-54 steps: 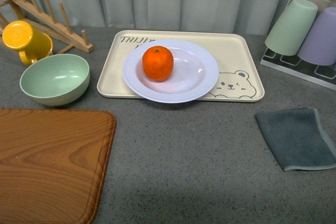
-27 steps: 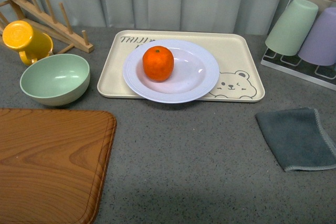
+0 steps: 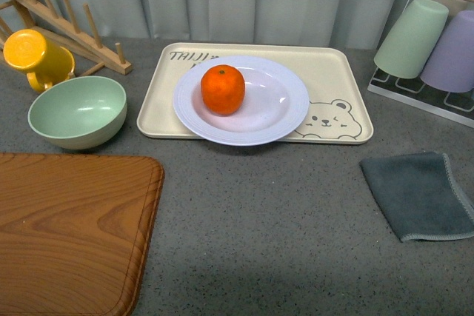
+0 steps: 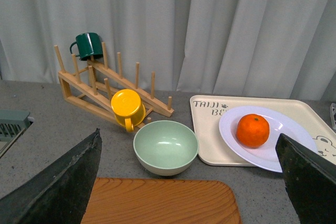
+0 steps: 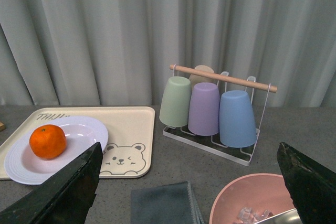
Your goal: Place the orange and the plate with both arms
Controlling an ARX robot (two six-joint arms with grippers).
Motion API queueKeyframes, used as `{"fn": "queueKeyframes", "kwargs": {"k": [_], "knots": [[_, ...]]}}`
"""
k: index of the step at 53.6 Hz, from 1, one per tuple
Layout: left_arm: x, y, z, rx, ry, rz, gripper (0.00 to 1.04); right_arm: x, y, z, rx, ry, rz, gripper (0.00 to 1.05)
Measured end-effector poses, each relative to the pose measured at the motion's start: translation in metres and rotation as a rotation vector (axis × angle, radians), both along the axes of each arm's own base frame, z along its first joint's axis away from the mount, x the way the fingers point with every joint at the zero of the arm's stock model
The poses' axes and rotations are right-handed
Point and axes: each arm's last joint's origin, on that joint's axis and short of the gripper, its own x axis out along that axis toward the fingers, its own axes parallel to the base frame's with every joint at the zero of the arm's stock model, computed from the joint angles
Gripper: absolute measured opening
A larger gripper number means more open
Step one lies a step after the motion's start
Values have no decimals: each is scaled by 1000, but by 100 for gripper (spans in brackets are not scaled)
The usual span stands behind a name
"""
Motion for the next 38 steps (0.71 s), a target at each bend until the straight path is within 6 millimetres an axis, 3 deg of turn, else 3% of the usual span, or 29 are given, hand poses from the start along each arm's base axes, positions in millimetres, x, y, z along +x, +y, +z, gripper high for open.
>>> {"fn": "queueKeyframes", "kwargs": {"k": [38], "knots": [[0,0,0,0,0,0,98,0,0,0,0,0,0,96]]}}
